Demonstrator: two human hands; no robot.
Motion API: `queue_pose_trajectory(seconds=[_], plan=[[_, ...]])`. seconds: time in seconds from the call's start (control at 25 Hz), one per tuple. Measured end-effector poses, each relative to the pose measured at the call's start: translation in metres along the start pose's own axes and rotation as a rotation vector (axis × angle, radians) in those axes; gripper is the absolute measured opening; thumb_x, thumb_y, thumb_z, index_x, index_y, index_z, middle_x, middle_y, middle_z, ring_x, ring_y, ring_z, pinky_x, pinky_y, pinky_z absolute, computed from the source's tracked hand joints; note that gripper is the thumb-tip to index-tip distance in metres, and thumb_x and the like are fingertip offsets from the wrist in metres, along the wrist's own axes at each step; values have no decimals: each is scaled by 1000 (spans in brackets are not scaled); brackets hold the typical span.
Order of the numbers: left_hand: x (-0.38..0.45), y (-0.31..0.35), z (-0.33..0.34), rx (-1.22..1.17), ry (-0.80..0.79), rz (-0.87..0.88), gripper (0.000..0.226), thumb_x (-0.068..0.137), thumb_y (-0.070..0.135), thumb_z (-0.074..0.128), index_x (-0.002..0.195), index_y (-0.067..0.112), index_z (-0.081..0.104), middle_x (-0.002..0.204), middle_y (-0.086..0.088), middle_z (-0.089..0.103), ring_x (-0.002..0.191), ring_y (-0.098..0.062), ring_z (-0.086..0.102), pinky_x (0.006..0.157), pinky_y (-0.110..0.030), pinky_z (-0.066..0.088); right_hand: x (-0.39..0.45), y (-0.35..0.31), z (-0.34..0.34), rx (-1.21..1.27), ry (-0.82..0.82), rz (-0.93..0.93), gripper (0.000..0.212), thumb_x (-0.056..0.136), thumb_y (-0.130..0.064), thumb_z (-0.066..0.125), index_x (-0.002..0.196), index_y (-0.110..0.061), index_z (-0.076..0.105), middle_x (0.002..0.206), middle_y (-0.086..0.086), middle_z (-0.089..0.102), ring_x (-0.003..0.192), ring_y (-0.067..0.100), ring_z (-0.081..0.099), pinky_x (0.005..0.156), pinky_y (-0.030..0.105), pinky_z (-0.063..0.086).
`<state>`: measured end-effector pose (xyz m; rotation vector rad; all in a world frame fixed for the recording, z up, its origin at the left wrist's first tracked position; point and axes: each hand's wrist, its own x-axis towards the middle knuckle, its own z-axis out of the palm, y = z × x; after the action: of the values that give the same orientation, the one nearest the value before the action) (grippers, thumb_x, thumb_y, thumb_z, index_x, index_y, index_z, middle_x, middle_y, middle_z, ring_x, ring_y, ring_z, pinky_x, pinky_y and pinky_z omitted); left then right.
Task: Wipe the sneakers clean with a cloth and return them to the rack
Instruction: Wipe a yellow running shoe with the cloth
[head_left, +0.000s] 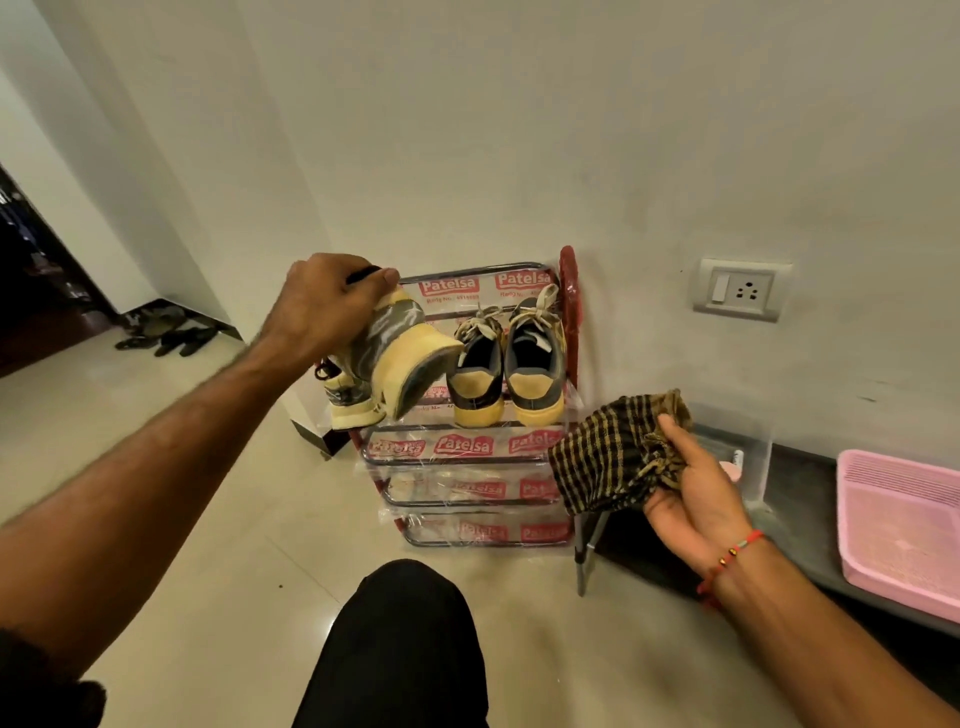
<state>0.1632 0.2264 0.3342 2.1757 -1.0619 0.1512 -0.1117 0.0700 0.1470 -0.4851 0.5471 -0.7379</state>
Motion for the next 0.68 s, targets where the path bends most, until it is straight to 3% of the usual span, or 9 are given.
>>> queue_pose_trajectory(seconds=[0.12,0.24,0.4,0.48,0.68], plan=[[-37,39,8,-111,-58,8,33,99,45,60,109,16,73,88,3,70,81,-14,68,70,-30,56,-30,-35,-3,49,-54,-46,22,95,-15,57,109,-6,73,110,15,74,99,25,73,81,38,62],[-67,64,37,-286,-165,-41,29,99,43,61,99,17,75,87,-6,75,78,-23,72,72,-40,61,-42,-52,-28,129,41,-89,29,95,-14,55,122,-9,66,117,12,73,107,26,70,94,45,57],[-104,80,105,-545,-407,-230,31,100,40,62,90,15,77,76,0,76,69,-17,71,62,-31,54,-55,-57,-69,103,213,30,29,101,-21,45,107,-4,67,107,17,71,93,31,71,77,50,59],[-121,83,146,-670,-566,-331,35,101,40,60,92,10,76,75,-1,74,74,-18,68,65,-29,49,-65,-73,-83,90,217,-51,29,101,-23,47,108,-5,68,105,16,73,91,31,73,82,50,58],[-151,86,216,-929,-856,-534,36,105,37,50,96,7,70,83,-8,74,70,-18,73,59,-28,56,-93,-92,-109,-49,197,-178,29,97,-12,47,118,-7,67,120,17,70,108,31,69,96,48,55]])
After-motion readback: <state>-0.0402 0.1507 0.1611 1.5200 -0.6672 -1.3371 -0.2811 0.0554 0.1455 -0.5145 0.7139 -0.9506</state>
